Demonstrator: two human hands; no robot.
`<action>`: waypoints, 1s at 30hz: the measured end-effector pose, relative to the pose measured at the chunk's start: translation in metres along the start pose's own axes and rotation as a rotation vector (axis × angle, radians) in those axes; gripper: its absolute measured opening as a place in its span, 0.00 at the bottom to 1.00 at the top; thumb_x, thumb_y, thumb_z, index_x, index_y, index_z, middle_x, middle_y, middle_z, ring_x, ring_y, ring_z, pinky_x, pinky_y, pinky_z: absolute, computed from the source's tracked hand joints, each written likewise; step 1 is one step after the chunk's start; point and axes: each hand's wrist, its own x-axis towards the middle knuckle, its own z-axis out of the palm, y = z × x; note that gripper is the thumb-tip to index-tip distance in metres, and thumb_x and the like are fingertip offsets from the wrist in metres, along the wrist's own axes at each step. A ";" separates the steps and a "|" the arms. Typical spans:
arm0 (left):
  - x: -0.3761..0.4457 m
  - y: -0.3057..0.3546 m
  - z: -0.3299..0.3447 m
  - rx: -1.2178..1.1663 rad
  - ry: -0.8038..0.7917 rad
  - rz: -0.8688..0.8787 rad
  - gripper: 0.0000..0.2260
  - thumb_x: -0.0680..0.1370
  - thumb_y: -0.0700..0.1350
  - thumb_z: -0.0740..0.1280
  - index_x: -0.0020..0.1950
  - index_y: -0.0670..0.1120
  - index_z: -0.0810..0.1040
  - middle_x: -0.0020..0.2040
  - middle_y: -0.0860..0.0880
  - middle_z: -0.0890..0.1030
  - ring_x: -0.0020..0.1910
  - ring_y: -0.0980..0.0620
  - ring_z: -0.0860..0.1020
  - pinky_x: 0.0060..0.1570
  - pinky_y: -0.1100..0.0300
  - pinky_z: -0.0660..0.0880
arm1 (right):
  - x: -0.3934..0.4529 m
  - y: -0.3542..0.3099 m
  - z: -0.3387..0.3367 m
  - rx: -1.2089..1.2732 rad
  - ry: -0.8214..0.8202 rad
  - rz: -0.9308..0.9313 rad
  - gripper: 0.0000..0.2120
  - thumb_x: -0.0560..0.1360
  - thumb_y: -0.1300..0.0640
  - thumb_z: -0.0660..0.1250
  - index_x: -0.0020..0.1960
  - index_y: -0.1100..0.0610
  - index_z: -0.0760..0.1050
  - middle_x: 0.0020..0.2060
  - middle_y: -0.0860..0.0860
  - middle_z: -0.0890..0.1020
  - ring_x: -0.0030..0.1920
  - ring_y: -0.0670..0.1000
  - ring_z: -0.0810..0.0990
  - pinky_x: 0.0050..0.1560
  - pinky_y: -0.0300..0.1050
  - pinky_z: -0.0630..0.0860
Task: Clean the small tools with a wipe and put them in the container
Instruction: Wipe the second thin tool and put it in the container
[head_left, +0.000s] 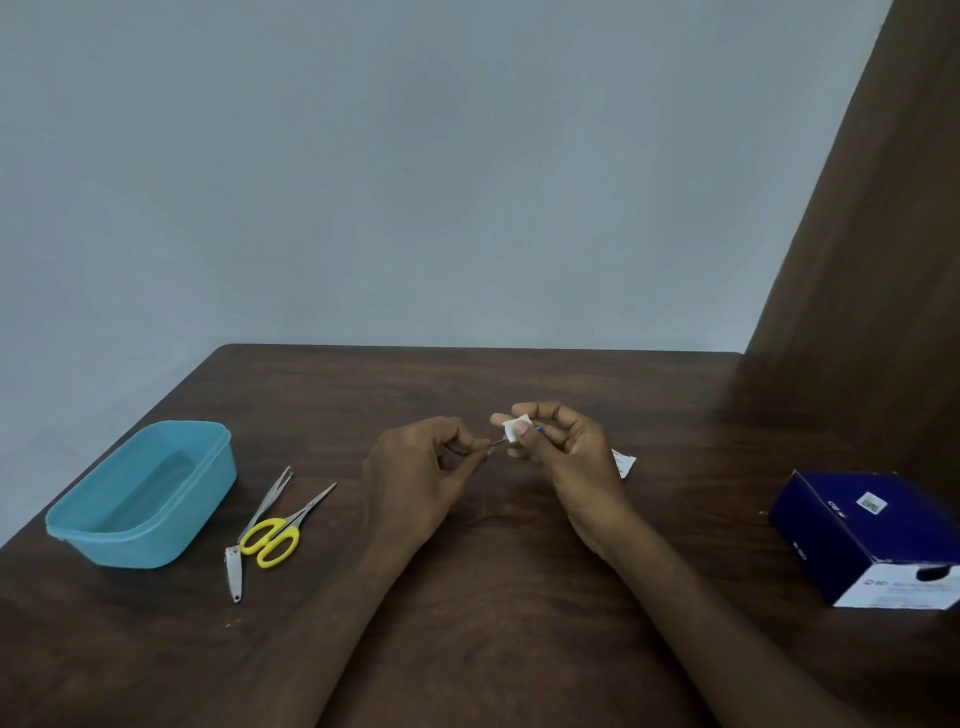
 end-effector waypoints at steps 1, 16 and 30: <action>0.000 0.001 0.000 0.031 0.019 -0.002 0.09 0.73 0.56 0.81 0.40 0.57 0.84 0.35 0.64 0.82 0.34 0.65 0.79 0.31 0.57 0.77 | 0.001 0.000 0.000 0.028 -0.016 0.008 0.09 0.82 0.64 0.69 0.61 0.65 0.78 0.55 0.56 0.89 0.53 0.52 0.87 0.55 0.43 0.83; -0.003 0.001 -0.002 0.097 0.016 0.027 0.08 0.73 0.60 0.80 0.48 0.62 0.85 0.40 0.67 0.84 0.37 0.65 0.82 0.35 0.60 0.79 | 0.002 -0.004 -0.002 0.146 -0.033 0.101 0.10 0.83 0.68 0.66 0.63 0.61 0.74 0.55 0.61 0.88 0.52 0.55 0.88 0.57 0.48 0.83; 0.003 -0.001 0.001 -0.330 -0.256 -0.071 0.03 0.75 0.53 0.81 0.47 0.58 0.91 0.34 0.58 0.86 0.30 0.60 0.81 0.34 0.58 0.77 | 0.004 -0.006 -0.002 0.164 -0.006 0.060 0.12 0.82 0.64 0.69 0.65 0.61 0.77 0.55 0.59 0.89 0.48 0.54 0.87 0.52 0.43 0.84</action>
